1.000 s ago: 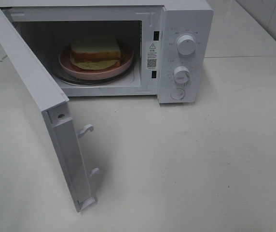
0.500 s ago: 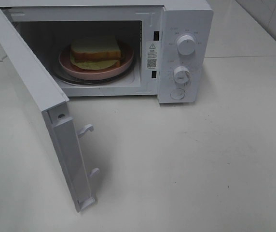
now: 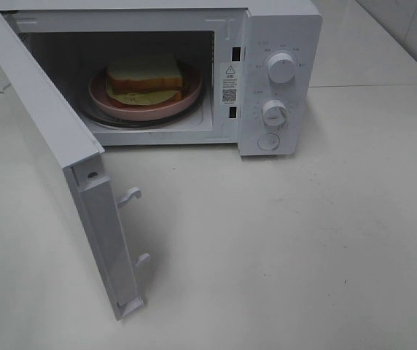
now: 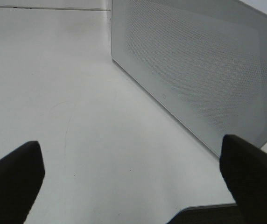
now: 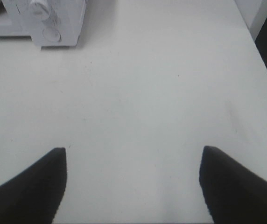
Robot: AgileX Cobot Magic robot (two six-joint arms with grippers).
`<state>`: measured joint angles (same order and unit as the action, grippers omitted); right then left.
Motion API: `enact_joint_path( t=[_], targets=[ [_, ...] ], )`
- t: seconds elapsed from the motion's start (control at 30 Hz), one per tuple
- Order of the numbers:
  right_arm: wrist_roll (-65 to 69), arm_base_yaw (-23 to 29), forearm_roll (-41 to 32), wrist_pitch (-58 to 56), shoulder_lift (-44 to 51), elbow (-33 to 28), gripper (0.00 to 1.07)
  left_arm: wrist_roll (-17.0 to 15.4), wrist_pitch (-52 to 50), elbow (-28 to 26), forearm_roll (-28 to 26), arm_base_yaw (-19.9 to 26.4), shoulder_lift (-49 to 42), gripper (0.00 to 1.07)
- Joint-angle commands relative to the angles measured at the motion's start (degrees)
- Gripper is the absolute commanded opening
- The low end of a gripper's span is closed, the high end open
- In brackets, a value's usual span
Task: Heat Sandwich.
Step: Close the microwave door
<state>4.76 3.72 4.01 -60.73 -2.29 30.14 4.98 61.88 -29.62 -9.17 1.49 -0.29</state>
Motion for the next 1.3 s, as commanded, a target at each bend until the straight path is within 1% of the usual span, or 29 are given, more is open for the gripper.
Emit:
enact_joint_path(
  t=[0.03,1.3],
  targets=[
    [0.5,-1.0,0.1,3.6,3.1,-1.7,0.76,-0.1,-0.6,0.2,-0.7,-0.2,-1.0,0.97],
    [0.2,-1.0,-0.2,3.6,4.1,-1.7,0.76,-0.1,-0.6,0.2,-0.7,-0.2,-0.3,0.97]
  ],
)
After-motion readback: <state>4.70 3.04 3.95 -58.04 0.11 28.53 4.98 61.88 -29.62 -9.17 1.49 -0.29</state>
